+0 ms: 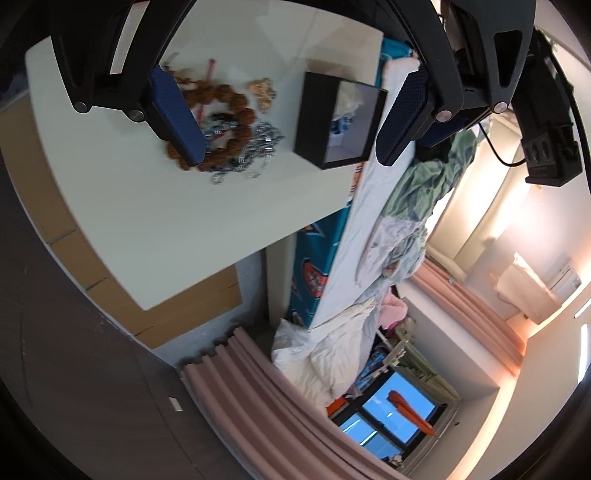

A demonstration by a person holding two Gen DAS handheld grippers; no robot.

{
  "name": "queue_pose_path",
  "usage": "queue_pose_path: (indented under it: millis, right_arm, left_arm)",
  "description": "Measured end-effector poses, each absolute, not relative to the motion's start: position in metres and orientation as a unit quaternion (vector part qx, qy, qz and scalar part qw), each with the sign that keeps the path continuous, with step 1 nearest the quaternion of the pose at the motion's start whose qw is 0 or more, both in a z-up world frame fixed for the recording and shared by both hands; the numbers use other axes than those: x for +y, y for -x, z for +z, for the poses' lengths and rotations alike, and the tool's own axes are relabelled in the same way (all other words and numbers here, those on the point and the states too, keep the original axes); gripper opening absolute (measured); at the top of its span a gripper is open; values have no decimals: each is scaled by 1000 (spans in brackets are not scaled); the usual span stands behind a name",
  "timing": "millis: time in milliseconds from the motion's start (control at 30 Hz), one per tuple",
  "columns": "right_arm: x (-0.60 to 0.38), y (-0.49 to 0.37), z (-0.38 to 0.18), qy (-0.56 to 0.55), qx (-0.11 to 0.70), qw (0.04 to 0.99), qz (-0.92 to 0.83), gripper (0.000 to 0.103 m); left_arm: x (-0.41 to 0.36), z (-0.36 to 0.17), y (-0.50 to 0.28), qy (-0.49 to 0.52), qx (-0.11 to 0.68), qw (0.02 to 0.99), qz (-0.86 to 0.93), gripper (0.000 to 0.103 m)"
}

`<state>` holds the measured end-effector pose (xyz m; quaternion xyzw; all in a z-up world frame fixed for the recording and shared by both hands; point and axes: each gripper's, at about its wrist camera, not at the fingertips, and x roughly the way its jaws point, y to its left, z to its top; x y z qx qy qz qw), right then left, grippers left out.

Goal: Organize jewelry
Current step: 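Move the left gripper to the brown wooden-bead bracelet and grasp it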

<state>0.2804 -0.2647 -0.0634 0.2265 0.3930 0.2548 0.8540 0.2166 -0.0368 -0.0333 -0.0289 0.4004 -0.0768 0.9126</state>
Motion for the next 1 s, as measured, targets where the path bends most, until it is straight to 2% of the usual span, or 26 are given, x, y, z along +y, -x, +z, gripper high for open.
queue_pose_path:
  millis: [467, 567, 633, 700, 1000]
  right_arm:
    - [-336, -284, -82, -247, 393, 860, 211, 94]
    - [-340, -288, -87, -246, 405, 857, 203, 94]
    - [-341, -290, -89, -246, 410, 855, 202, 94]
    - [-341, -292, -90, -241, 412, 855, 203, 94]
    - [-339, -298, -98, -238, 430, 846, 206, 94]
  left_arm:
    - [-84, -66, -248, 15, 449, 888, -101, 86]
    - [-98, -79, -255, 9, 464, 879, -111, 73]
    - [-104, -90, -260, 5, 478, 871, -114, 58]
    - [-107, -99, -266, 6, 492, 863, -116, 52]
    - [-113, -128, -282, 11, 522, 846, -109, 49]
